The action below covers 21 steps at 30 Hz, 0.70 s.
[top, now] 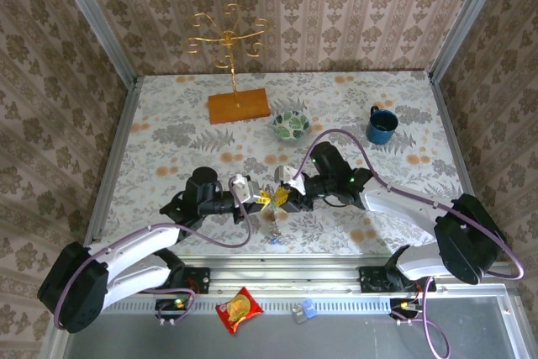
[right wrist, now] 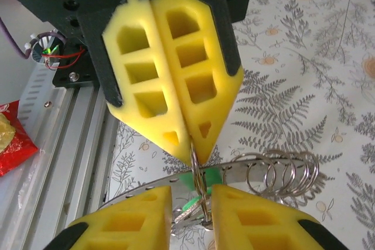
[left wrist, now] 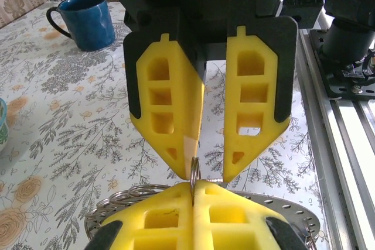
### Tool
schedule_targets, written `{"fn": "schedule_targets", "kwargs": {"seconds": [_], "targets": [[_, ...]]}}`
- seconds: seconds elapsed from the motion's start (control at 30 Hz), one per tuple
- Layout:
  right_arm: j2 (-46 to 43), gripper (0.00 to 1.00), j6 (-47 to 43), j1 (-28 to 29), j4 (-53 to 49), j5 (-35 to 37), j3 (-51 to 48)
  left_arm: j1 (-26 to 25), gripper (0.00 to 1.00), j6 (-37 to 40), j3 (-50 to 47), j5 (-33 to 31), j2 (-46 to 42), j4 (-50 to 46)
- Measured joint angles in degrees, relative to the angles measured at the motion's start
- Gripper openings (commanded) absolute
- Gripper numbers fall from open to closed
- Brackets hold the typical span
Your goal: Put the keys on the keyring
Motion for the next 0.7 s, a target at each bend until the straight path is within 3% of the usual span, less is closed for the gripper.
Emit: {"fn": "schedule_targets", "kwargs": {"seconds": [0.1, 0.27, 0.3, 0.4, 0.7], "targets": [[0.00, 0.21, 0.92, 0.00, 1.84, -0.33, 0.00, 0.00, 0.00, -0.52, -0.46, -0.15, 0.00, 1.07], [0.02, 0.00, 1.86, -0.02, 3.21, -0.59, 0.00, 0.00, 0.00, -1.16, -0.81, -0.55, 0.00, 2.23], [0.04, 0.00, 1.95, -0.13, 3.19, -0.59, 0.00, 0.00, 0.00, -1.33, -0.94, -0.66, 0.00, 2.49], [0.07, 0.00, 1.95, -0.20, 2.99, -0.57, 0.13, 0.00, 0.14, -1.73, -0.96, -1.49, -0.15, 2.60], [0.83, 0.00, -4.98, 0.85, -9.68, 1.36, 8.37, -0.76, 0.18, 3.48, 3.13, -3.63, -1.03, -7.15]]}}
